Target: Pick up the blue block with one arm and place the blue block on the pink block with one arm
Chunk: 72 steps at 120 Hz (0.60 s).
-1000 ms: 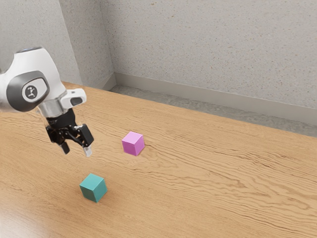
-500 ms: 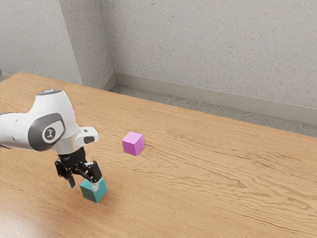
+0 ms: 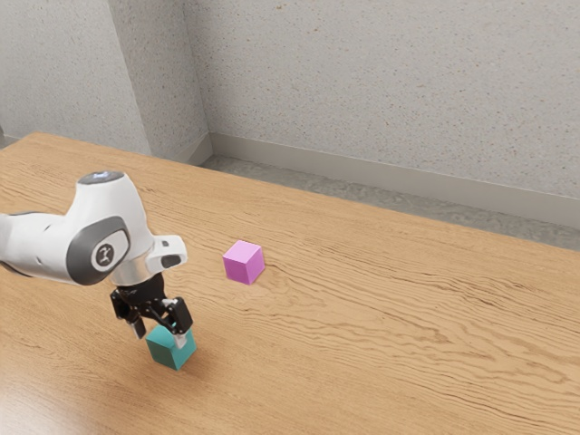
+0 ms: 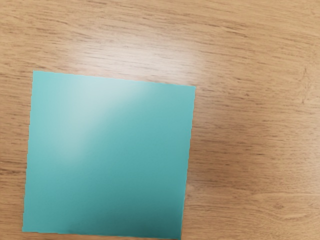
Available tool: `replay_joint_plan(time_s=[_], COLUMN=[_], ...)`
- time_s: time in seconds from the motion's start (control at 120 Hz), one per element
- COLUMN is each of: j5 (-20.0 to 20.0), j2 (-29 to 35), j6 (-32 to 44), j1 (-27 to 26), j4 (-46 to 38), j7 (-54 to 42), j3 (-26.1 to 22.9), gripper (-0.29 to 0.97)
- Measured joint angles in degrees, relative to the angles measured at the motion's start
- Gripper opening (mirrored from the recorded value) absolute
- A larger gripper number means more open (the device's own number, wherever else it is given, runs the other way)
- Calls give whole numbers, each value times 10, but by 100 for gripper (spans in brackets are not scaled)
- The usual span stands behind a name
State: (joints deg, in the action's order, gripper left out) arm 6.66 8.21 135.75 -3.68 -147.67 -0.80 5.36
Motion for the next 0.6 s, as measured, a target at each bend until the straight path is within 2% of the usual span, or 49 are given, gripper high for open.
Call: replay_joint_plan(time_s=[0.6], j5=[23], j2=[-71], j6=[52], j1=[6], j4=[20], j7=[-29], j3=[-1], gripper=[68])
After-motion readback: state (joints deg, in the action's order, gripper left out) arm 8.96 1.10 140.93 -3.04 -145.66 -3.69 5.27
